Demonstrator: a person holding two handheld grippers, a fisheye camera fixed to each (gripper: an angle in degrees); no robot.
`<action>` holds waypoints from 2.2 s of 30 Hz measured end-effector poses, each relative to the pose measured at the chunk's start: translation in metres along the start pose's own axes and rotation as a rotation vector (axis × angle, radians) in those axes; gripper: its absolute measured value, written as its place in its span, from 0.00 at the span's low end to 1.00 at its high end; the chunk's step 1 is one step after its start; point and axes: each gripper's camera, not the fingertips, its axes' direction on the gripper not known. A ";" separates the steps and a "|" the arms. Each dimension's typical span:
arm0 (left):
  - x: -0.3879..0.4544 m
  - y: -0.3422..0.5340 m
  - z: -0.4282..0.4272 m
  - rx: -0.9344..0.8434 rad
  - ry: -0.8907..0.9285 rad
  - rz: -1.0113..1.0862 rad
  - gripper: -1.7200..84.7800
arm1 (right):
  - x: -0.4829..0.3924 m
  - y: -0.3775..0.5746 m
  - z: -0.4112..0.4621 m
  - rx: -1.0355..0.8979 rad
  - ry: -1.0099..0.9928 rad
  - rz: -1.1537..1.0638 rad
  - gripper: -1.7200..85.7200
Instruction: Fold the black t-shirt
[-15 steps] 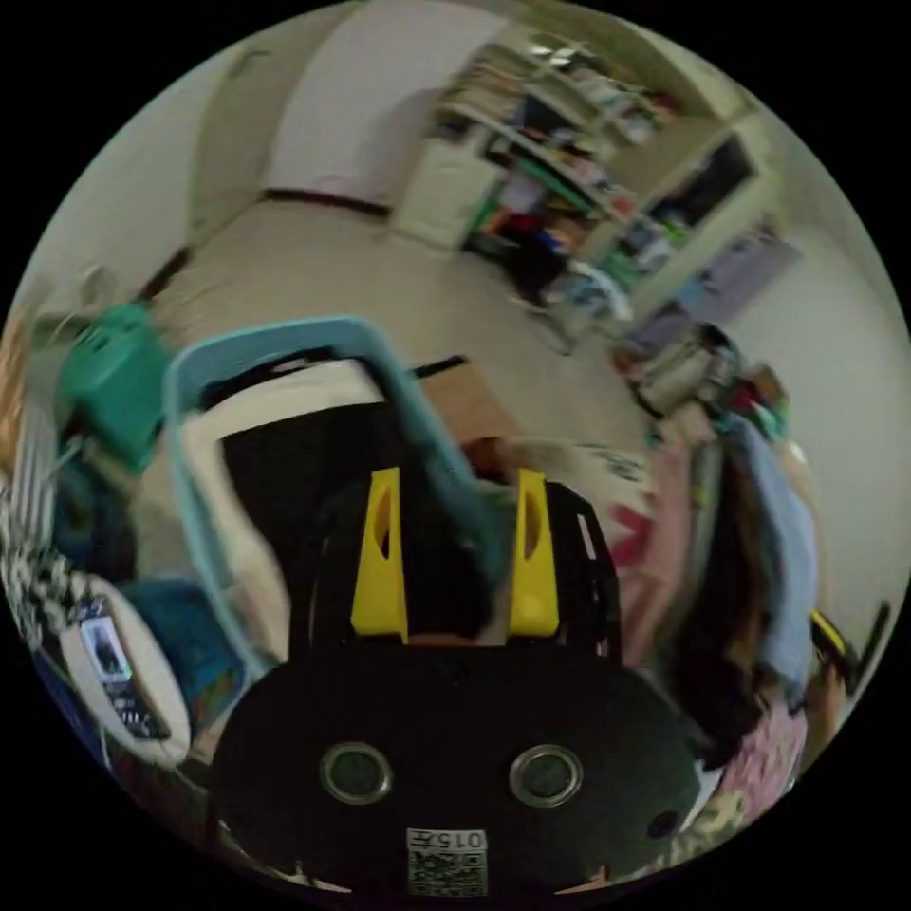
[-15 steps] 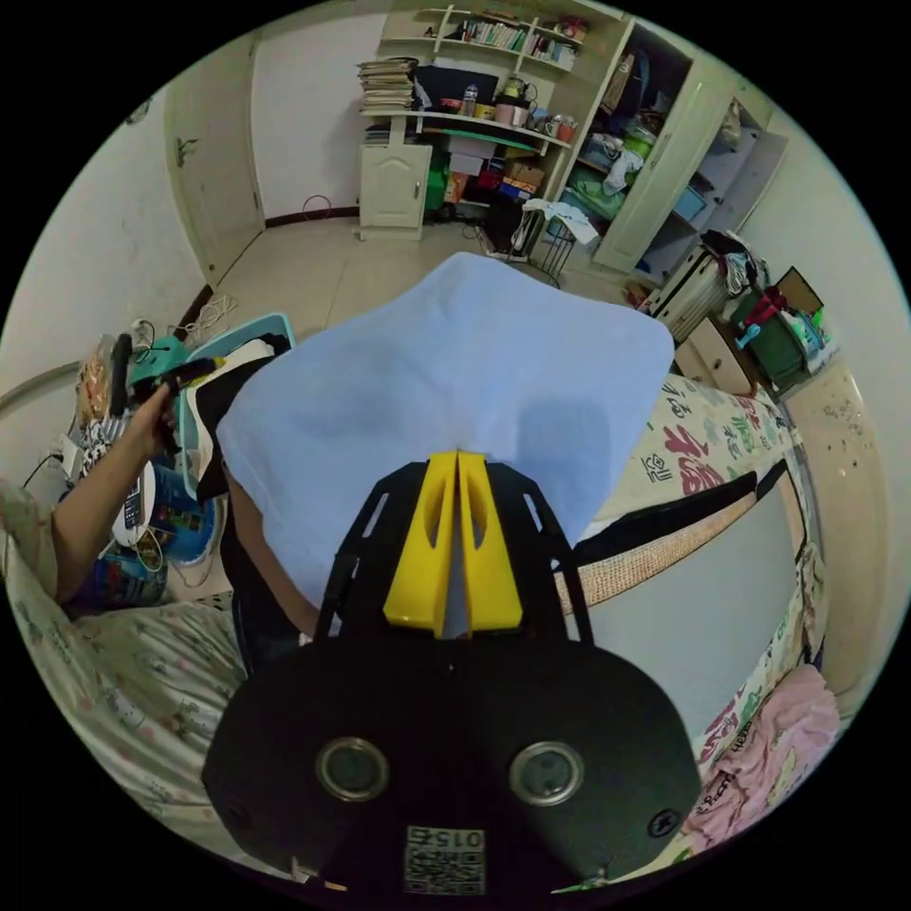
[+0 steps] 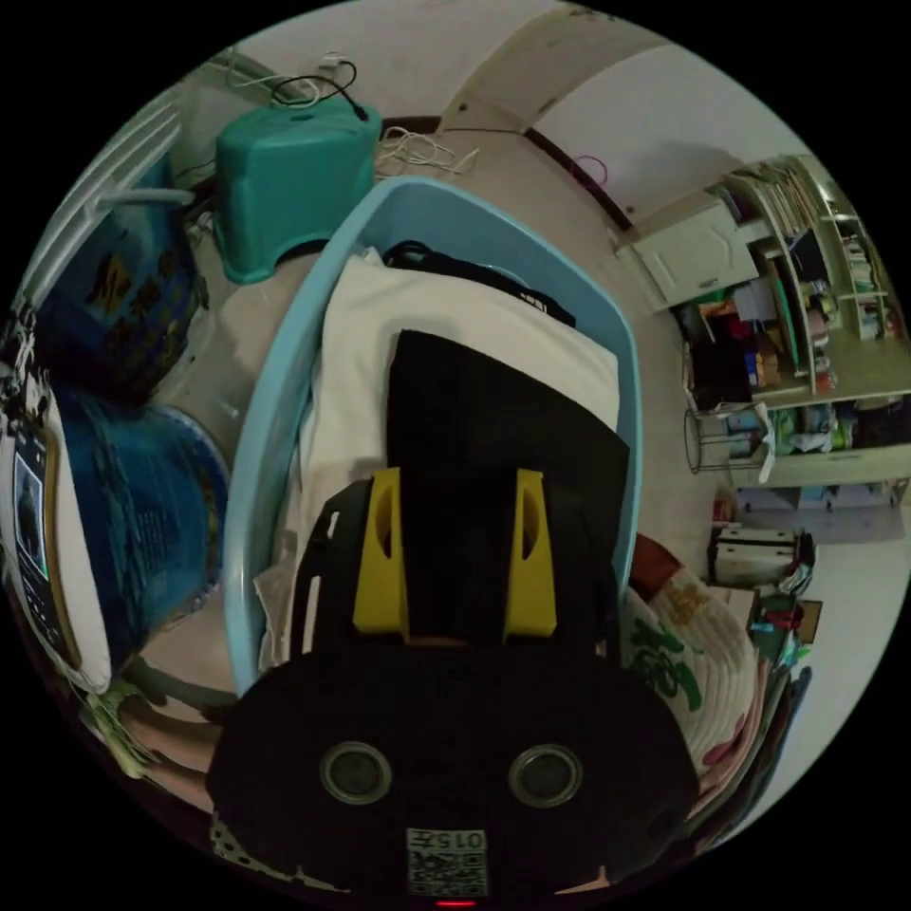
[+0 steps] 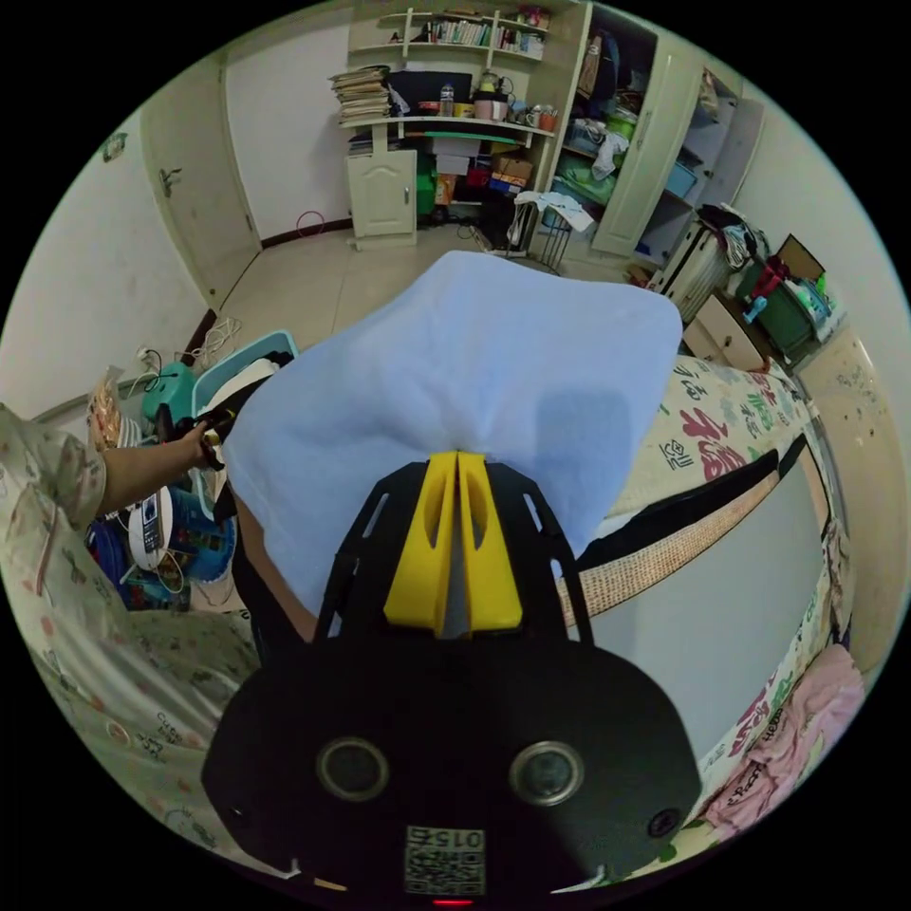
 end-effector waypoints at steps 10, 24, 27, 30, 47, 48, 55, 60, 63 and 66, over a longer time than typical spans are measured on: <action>0.110 0.048 -0.162 0.167 0.213 0.366 0.07 | 0.029 -0.031 -0.104 0.027 0.007 0.013 0.01; 0.462 0.276 -0.515 0.726 0.842 1.278 0.08 | 0.187 -0.063 -0.475 0.524 -0.631 0.214 0.12; 0.539 0.347 -0.545 0.692 1.038 1.483 0.08 | 0.212 -0.059 -0.560 0.641 -0.601 0.212 0.14; 0.614 0.435 -0.545 0.559 1.156 1.719 0.08 | 0.250 -0.048 -0.617 0.668 -0.556 0.339 0.13; 0.796 0.845 -0.358 -0.463 0.744 2.979 0.09 | 0.309 0.089 -0.780 0.546 -0.440 1.524 0.14; 0.807 0.847 -0.355 -0.499 0.754 2.967 0.09 | 0.315 0.070 -0.794 0.542 -0.443 1.519 0.15; 0.945 0.862 -0.312 -0.863 0.762 2.843 0.10 | 0.345 -0.052 -0.879 0.468 -0.596 1.277 0.09; 1.023 0.861 -0.284 -1.069 0.916 2.782 0.09 | 0.344 -0.125 -0.930 0.399 -0.660 1.147 0.07; 1.074 0.860 -0.259 -1.211 1.020 2.651 0.08 | 0.337 -0.173 -0.952 0.352 -0.659 1.102 0.08; 1.107 0.880 -0.218 -1.246 0.955 2.612 0.10 | 0.328 -0.218 -0.972 0.293 -0.672 1.080 0.09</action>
